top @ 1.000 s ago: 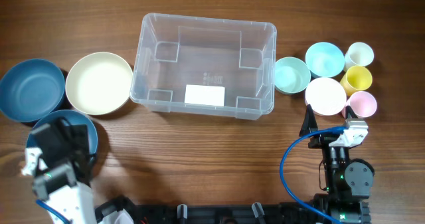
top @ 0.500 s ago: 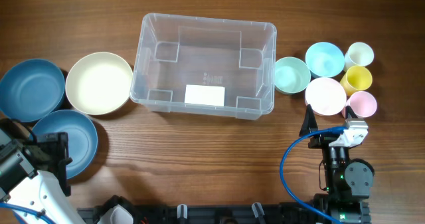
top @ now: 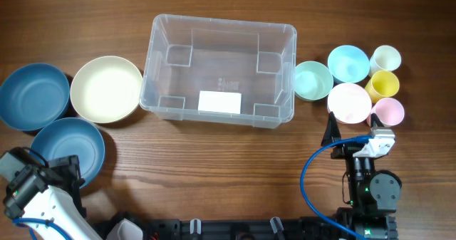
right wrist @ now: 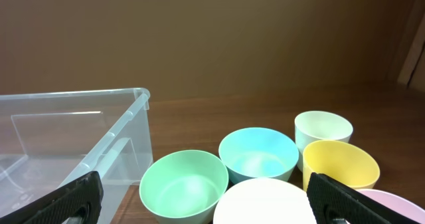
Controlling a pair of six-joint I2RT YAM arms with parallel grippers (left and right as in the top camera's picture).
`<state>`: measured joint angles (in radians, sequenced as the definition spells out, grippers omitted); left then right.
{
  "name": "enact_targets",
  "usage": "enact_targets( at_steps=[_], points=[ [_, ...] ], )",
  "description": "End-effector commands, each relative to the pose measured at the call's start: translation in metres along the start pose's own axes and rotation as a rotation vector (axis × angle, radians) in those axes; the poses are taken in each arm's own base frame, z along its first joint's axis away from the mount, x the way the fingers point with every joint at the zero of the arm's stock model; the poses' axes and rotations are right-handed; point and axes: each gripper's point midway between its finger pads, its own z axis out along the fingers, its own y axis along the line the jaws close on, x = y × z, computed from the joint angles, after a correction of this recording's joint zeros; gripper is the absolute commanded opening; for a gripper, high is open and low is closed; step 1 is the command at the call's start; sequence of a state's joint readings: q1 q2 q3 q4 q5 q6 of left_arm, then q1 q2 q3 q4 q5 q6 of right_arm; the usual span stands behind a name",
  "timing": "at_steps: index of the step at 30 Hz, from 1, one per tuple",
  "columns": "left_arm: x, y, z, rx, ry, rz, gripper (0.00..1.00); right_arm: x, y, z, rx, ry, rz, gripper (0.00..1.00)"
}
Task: Pack container
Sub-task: 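Move the left gripper to the lower dark blue bowl and grasp its rim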
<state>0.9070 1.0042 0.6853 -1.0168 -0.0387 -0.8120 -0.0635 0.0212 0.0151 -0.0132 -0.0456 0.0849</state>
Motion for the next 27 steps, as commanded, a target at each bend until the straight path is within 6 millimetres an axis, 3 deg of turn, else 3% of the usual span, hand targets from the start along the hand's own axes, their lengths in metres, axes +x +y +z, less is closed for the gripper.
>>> enact_targets(
  at_steps=[1,7,17,20,24,27],
  points=[
    [-0.004,0.015,0.01,-0.065,-0.032,0.01,1.0,0.0,0.002,0.0,-0.012,-0.004,-0.004,1.0],
    [-0.001,0.011,0.031,-0.053,-0.01,0.009,0.97,0.0,0.002,0.0,-0.012,-0.004,-0.004,1.0],
    [-0.001,0.007,0.044,-0.073,0.019,0.011,0.89,0.0,0.002,0.0,-0.012,-0.004,-0.004,1.0],
    [-0.003,0.007,0.045,-0.073,0.014,0.011,0.77,0.0,0.002,0.0,-0.012,-0.004,-0.004,1.0],
    [-0.005,0.009,0.045,-0.084,0.003,0.012,0.72,0.0,0.002,0.0,-0.012,-0.004,-0.004,1.0],
    [-0.005,0.011,0.045,-0.093,-0.003,0.013,0.6,0.0,0.002,0.0,-0.012,-0.004,-0.004,1.0]
  ],
)
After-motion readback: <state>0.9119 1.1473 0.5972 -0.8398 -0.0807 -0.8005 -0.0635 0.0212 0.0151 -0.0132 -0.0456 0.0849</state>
